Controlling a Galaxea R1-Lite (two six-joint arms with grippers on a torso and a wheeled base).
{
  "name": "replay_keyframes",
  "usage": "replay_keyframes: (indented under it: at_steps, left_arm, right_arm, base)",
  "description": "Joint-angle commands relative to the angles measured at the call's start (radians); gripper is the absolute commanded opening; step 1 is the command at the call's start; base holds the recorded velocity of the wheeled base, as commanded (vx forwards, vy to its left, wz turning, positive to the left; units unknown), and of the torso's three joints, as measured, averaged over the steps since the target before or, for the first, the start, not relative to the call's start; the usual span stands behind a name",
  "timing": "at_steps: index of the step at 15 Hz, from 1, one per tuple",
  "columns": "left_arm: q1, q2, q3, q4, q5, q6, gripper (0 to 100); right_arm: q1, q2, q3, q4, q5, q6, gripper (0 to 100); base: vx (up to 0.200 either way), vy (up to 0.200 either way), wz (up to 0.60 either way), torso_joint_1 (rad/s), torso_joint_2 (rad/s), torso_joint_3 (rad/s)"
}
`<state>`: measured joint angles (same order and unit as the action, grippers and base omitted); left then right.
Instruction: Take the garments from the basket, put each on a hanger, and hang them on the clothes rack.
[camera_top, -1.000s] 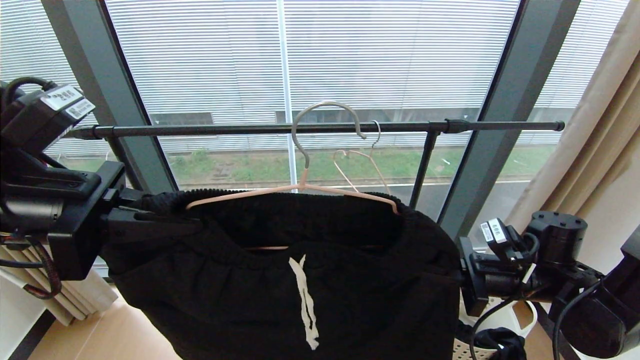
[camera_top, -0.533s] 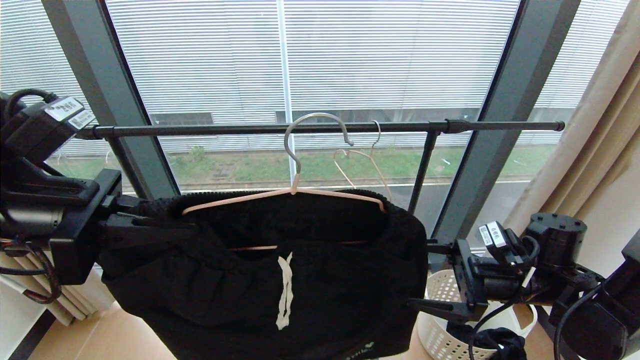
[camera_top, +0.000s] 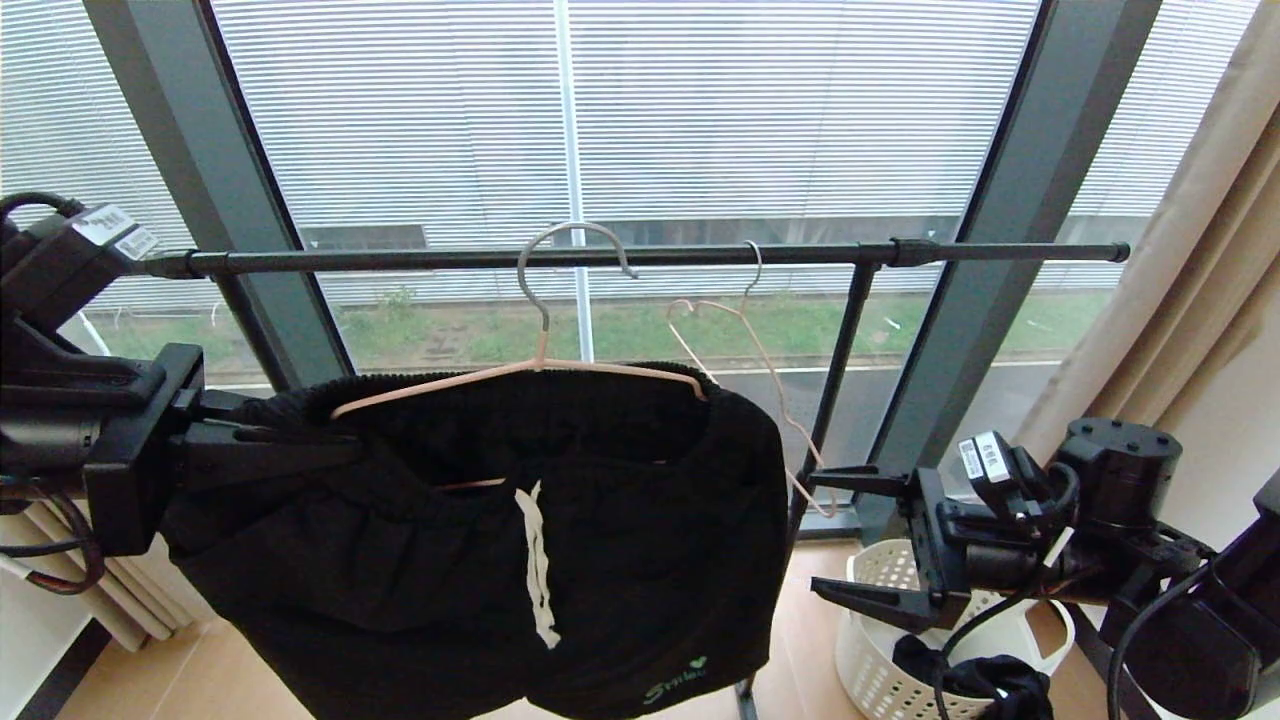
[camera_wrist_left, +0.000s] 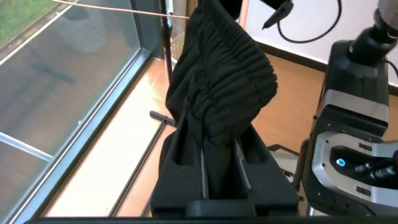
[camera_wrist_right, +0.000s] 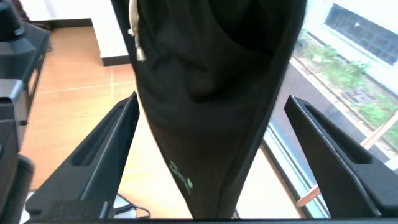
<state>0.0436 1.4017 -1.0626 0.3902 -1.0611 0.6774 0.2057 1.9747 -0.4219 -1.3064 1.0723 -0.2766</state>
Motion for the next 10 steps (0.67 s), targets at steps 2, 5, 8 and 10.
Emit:
replay_keyframes:
  at_steps: [2, 5, 8, 10]
  left_arm:
    - [0.005, 0.025, -0.004, -0.033, 0.001, -0.013, 0]
    - [-0.016, 0.071, -0.027, -0.122, 0.089, -0.134, 0]
    - [-0.05, 0.115, -0.037, -0.192, 0.19, -0.246, 0]
    - [-0.071, 0.137, -0.045, -0.228, 0.245, -0.308, 0]
  right_arm:
    - [0.001, -0.02, -0.005, -0.001, -0.015, 0.005, 100]
    - [0.023, -0.053, -0.015, 0.002, -0.1, 0.037, 100]
    - [0.055, -0.105, -0.023, 0.006, -0.166, 0.123, 100]
    - [0.073, -0.131, -0.035, 0.009, -0.209, 0.185, 100]
  base:
    - [0.0, 0.0, 0.0, 0.0, 0.0, 0.0]
    - [0.0, 0.0, 0.0, 0.0, 0.0, 0.0]
    - [0.0, 0.0, 0.0, 0.0, 0.0, 0.0]
    - [0.0, 0.0, 0.0, 0.0, 0.0, 0.0]
